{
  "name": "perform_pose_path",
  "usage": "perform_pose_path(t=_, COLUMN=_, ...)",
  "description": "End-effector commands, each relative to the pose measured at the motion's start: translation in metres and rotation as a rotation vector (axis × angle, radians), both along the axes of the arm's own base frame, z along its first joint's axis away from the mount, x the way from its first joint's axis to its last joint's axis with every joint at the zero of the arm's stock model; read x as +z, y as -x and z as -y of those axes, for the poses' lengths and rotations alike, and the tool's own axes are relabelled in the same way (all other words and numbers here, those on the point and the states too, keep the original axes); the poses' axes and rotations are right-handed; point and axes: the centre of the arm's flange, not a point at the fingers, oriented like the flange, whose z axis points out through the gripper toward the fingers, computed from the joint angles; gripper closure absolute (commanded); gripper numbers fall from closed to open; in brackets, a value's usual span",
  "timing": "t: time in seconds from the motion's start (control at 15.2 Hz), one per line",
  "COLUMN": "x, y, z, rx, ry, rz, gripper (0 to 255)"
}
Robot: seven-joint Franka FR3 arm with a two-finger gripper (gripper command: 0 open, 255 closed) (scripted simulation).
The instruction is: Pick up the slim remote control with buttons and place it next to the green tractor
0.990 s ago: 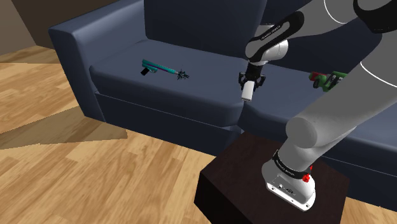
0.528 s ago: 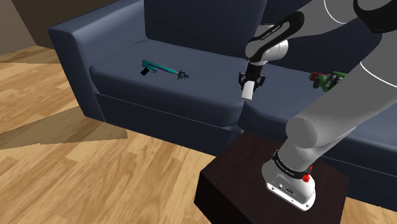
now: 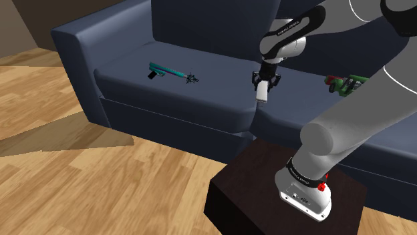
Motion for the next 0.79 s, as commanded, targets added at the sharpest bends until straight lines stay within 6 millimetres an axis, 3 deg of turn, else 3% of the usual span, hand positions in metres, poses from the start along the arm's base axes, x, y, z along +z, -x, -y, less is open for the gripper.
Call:
perform_pose_path(t=0.0, x=0.011, y=0.000, z=0.000, rx=0.000, ry=0.000, rz=0.000, gripper=255)
perform_pose_path(t=0.73, x=0.069, y=0.000, z=0.000, rx=0.000, ry=0.000, rz=0.000, gripper=255)
